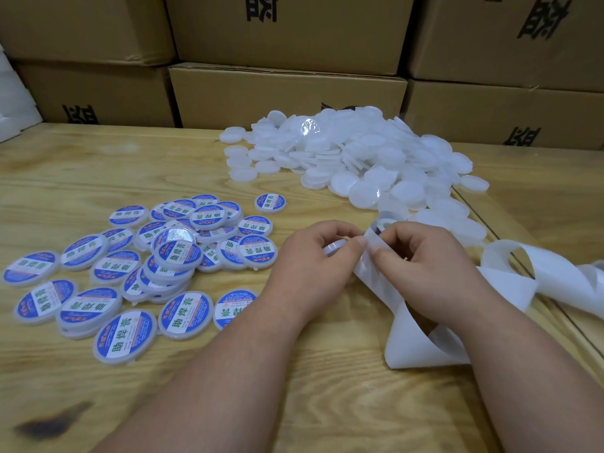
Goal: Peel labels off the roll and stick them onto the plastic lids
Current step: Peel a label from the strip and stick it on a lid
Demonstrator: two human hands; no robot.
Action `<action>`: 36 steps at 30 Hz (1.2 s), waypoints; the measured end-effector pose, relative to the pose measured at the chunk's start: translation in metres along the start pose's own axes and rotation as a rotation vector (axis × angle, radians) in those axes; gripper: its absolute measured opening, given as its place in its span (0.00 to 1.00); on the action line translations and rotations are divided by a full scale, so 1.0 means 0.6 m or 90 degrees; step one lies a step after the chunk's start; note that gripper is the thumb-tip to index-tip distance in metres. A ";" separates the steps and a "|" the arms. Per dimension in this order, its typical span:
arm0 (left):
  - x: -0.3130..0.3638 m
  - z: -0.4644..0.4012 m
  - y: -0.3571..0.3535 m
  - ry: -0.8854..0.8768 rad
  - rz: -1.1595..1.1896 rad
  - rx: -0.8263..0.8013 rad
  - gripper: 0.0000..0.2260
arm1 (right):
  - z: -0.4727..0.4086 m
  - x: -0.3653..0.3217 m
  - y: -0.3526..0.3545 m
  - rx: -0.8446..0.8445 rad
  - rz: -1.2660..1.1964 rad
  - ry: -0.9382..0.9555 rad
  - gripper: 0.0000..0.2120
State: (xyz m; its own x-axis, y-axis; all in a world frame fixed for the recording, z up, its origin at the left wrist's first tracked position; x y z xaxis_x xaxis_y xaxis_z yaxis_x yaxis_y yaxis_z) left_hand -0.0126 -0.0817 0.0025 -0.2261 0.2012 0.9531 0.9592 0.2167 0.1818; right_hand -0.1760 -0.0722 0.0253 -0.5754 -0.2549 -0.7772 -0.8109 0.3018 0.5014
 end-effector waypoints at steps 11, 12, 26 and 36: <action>0.000 0.000 0.001 0.015 0.029 0.000 0.02 | 0.000 -0.002 0.003 -0.006 -0.005 -0.005 0.11; 0.001 0.001 0.001 0.012 0.026 0.002 0.02 | 0.000 -0.001 0.002 -0.007 -0.004 -0.001 0.11; 0.005 0.002 0.003 0.011 0.007 0.008 0.02 | 0.004 -0.010 0.004 -0.038 -0.038 0.006 0.13; 0.008 -0.003 0.016 0.062 0.075 0.137 0.05 | 0.000 -0.002 0.015 -0.005 -0.015 -0.039 0.14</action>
State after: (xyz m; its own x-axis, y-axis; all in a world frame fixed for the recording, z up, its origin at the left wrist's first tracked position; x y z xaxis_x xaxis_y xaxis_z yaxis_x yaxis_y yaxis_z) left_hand -0.0039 -0.0806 0.0091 -0.0883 0.1460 0.9853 0.9174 0.3972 0.0233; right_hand -0.1824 -0.0693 0.0307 -0.5483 -0.2054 -0.8107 -0.8253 0.2896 0.4848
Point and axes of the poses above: each hand's wrist, its own z-axis away from the middle knuckle, its own y-axis out of the back of the hand, x = y × z, the point moved 3 cm from there along -z, towards the middle knuckle, and after that the axes turned 12 degrees about x, right-handed, at the moved point
